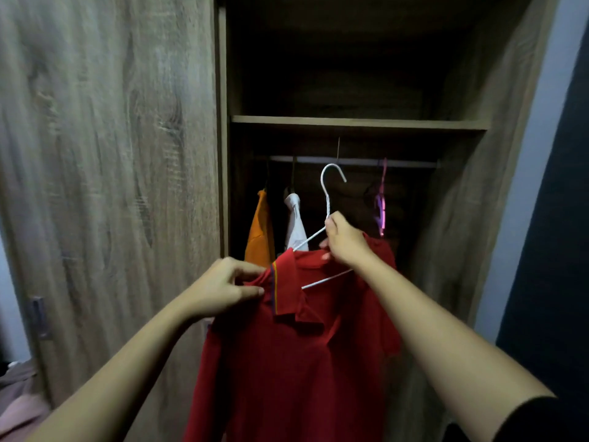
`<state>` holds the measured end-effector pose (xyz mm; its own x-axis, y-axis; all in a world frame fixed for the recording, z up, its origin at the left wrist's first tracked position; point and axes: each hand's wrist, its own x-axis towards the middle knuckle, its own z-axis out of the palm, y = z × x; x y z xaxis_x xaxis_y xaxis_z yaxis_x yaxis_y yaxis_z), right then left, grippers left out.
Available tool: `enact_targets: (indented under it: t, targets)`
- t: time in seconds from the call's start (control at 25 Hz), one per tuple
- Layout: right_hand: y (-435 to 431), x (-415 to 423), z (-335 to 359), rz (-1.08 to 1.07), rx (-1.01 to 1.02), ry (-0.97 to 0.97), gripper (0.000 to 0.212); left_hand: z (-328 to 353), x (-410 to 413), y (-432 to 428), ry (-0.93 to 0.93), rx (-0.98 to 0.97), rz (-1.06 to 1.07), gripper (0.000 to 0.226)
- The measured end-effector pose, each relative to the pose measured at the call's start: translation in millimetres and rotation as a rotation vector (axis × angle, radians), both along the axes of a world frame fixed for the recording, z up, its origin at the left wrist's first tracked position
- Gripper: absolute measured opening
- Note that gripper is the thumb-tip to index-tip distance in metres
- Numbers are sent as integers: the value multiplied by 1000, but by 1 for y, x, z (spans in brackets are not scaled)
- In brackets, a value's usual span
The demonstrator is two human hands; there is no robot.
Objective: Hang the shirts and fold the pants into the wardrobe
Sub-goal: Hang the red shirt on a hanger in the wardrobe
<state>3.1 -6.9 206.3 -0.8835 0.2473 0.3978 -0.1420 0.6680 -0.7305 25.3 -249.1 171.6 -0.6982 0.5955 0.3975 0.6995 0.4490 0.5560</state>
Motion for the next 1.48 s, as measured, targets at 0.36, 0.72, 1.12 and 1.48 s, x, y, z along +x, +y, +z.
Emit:
enact_targets:
  t: [0.36, 0.72, 1.12, 1.48]
  targets:
    - [18, -45, -22, 31, -252, -61, 25, -29, 40, 83, 2, 28, -51, 34]
    - [73, -133, -9, 22, 14, 76, 24, 7, -148, 155, 172, 297, 583, 60]
    - [96, -253, 11, 93, -198, 90, 24, -12, -237, 197, 144, 467, 785, 47]
    - [99, -339, 72, 45, -195, 26, 41, -15, -247, 191, 176, 453, 677, 49]
